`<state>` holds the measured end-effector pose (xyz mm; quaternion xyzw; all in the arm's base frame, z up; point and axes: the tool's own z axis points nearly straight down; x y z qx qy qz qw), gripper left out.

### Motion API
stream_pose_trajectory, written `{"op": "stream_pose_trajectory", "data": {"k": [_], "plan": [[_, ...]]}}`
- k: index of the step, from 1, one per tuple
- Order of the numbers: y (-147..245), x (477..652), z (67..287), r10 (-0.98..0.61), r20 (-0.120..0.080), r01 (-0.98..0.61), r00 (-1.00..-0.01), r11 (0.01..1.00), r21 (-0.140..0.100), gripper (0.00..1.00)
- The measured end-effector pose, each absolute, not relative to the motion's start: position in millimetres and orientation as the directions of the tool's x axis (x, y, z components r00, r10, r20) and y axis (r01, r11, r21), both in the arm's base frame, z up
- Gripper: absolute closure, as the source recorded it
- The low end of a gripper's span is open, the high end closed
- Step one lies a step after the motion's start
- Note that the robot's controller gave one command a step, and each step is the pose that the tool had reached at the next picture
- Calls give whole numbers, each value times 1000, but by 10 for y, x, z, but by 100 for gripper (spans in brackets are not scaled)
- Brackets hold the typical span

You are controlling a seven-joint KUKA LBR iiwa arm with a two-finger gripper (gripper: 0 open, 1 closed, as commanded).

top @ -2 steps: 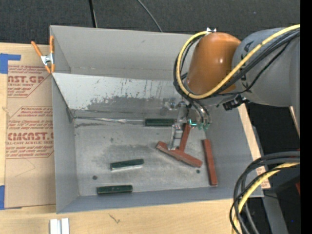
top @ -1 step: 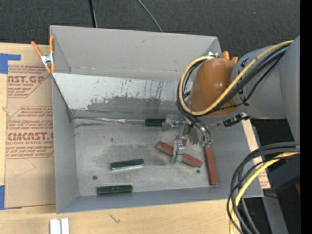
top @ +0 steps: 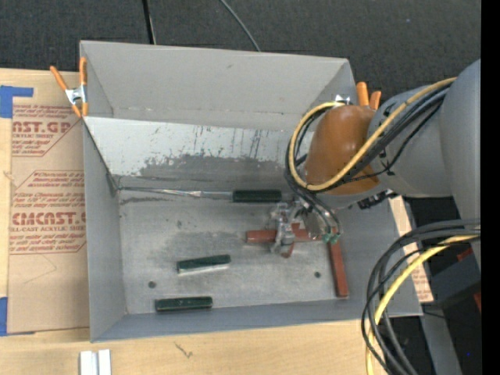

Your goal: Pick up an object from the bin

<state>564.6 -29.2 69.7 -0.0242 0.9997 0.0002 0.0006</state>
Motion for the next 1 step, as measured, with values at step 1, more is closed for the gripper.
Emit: {"op": "stream_pose_trajectory", "data": {"k": [1], "plan": [[-292, 5646, 697, -48, -1, -48, -999, 999, 0, 100]]}}
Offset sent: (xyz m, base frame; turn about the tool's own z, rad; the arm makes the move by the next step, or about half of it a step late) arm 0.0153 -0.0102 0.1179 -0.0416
